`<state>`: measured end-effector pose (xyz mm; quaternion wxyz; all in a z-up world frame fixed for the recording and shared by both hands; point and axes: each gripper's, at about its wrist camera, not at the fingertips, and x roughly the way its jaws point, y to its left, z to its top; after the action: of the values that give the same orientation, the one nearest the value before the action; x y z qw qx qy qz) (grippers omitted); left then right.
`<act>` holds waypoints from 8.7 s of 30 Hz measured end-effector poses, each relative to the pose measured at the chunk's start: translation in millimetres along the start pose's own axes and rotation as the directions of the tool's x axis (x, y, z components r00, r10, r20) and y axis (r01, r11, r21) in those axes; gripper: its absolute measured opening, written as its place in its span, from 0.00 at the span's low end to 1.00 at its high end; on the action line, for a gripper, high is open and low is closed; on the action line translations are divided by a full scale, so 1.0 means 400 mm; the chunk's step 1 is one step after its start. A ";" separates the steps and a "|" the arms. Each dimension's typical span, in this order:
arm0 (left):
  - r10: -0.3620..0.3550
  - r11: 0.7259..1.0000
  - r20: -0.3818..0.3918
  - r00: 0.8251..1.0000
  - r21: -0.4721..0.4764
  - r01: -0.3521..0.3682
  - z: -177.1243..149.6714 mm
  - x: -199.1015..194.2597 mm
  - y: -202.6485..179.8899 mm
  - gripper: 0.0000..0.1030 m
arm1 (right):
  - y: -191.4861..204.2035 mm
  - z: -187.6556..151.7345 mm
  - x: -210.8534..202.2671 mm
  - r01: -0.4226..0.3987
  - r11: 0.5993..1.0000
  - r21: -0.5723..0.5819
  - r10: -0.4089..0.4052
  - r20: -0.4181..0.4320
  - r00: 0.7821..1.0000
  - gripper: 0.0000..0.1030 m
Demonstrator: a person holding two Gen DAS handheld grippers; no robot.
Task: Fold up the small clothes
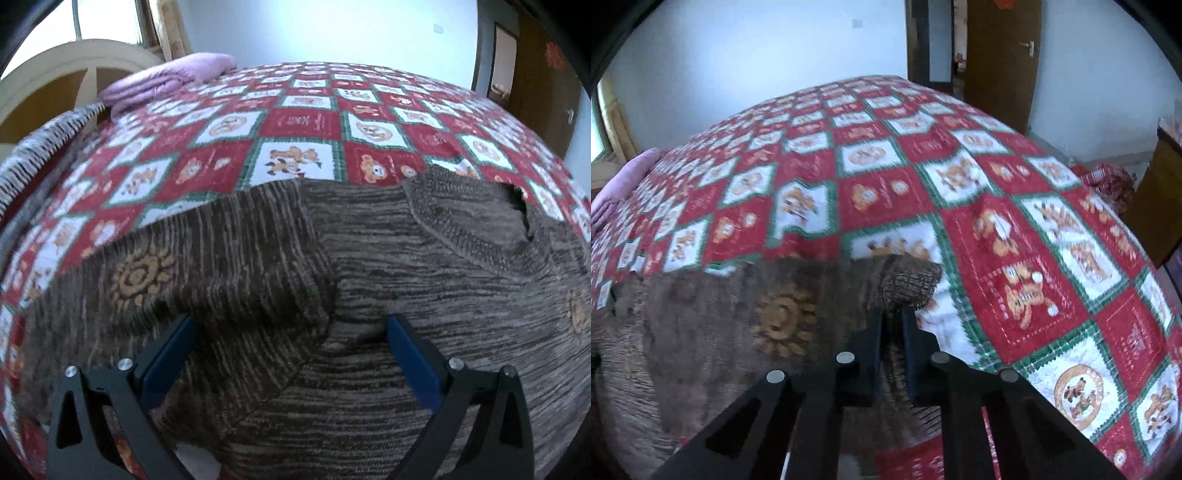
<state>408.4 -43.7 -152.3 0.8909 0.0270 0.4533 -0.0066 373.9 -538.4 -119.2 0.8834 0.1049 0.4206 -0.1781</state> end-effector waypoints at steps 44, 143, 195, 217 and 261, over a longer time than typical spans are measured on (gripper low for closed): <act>-0.053 0.997 0.038 0.998 -0.049 0.055 -0.012 -0.010 0.033 1.00 | 0.837 -0.223 -0.130 -0.524 0.748 -0.408 0.519 -0.134 0.844 0.74; -0.097 0.995 0.188 0.977 0.041 0.091 -0.192 -0.247 0.090 1.00 | 0.504 -0.288 -0.169 -0.275 0.900 -0.339 0.299 0.018 0.954 0.69; -0.306 0.567 0.206 0.930 -0.745 0.352 -0.240 -0.111 0.606 0.68 | 0.855 -0.436 -0.134 -0.305 0.700 -0.646 0.361 -0.048 0.931 0.80; -0.097 0.762 0.268 0.958 -0.599 0.245 -0.135 -0.162 0.649 0.06 | 0.725 -0.377 -0.186 -0.399 0.747 -0.532 0.431 -0.070 0.900 0.81; -0.211 0.920 0.294 0.932 0.381 0.088 -0.127 -0.286 -0.318 0.79 | 0.412 -0.381 -0.118 -0.359 0.875 -0.324 0.376 -0.011 0.927 0.82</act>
<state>295.5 -169.4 -95.0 0.9305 0.1538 0.2896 -0.1631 305.1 -325.8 -171.8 0.9169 0.0331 0.3931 0.0608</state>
